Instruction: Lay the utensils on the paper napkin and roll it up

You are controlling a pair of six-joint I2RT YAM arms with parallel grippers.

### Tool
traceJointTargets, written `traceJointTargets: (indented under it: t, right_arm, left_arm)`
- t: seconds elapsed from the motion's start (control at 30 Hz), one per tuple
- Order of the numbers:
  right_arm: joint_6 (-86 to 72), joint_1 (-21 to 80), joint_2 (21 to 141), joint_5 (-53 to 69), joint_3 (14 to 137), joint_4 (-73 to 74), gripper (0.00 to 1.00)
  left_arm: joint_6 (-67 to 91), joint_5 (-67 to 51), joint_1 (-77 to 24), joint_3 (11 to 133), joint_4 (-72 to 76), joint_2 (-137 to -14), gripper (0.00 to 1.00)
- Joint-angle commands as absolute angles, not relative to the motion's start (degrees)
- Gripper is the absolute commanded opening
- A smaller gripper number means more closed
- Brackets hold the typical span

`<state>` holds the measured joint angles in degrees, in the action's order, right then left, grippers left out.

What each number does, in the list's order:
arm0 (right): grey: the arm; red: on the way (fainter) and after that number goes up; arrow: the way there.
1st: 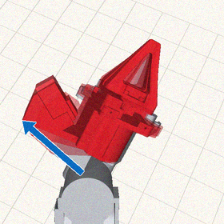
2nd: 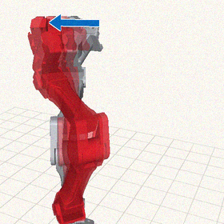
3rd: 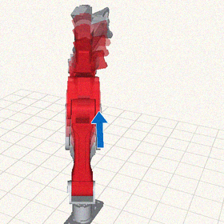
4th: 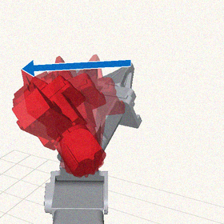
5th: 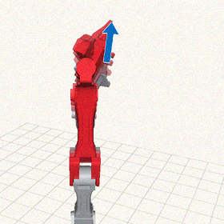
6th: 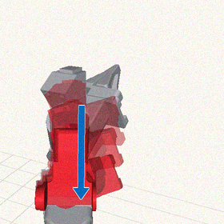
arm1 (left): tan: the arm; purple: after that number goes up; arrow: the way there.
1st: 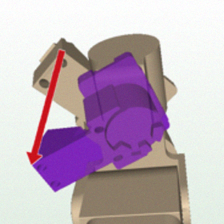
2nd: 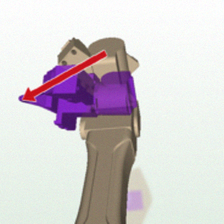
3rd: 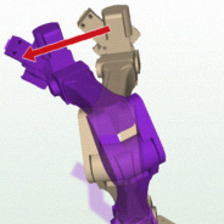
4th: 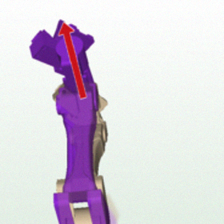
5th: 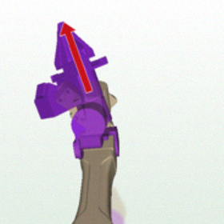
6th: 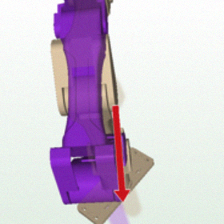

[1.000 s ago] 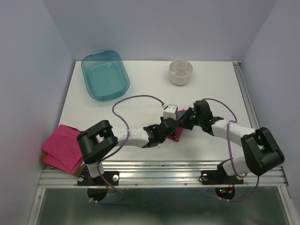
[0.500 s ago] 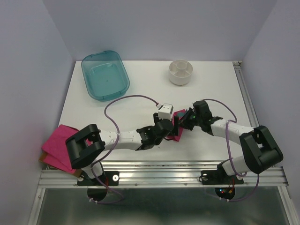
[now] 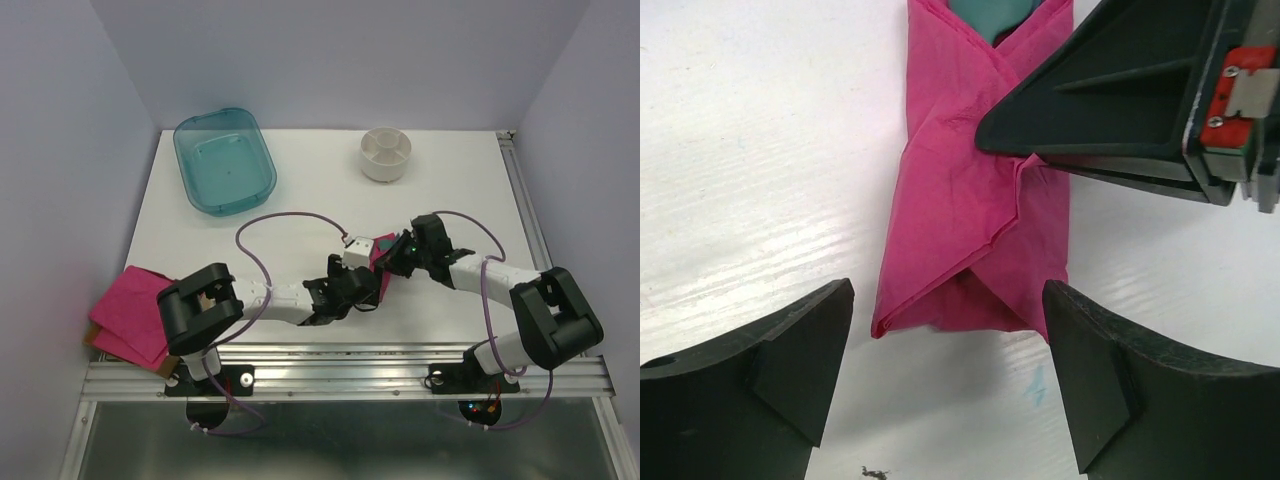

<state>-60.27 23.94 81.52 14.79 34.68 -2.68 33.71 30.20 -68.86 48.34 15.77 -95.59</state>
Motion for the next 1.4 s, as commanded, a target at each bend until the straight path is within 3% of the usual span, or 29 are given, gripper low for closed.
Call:
traceJointTargets:
  t: [0.0, 0.2, 0.4, 0.73, 1.23, 1.37]
  right_arm:
    - [-60.3, 23.6, 81.7, 13.5, 35.6, -5.0, 0.01]
    - [-60.1, 23.6, 81.3, 13.2, 35.7, -4.6, 0.01]
    - [-59.9, 23.6, 80.6, 12.3, 36.0, -3.5, 0.01]
    - [-60.2, 23.6, 81.4, 12.4, 35.4, -4.4, 0.01]
    - [-60.0, 23.6, 85.8, 11.6, 38.9, -5.1, 0.01]
    - [-59.9, 23.6, 85.6, 11.4, 39.3, -4.8, 0.01]
  left_arm:
    - [34.5, 32.4, -67.8, 52.4, 12.9, -97.4, 0.88]
    - [34.9, 32.3, -66.3, 54.3, 11.3, -99.7, 0.88]
    - [36.6, 30.9, -63.8, 52.8, 9.9, -100.5, 0.81]
    - [35.9, 30.8, -61.9, 51.5, 9.6, -100.8, 0.8]
    - [34.5, 30.8, -64.0, 52.3, 5.8, -88.9, 0.79]
    - [34.7, 30.6, -65.6, 53.4, 4.2, -88.0, 0.69]
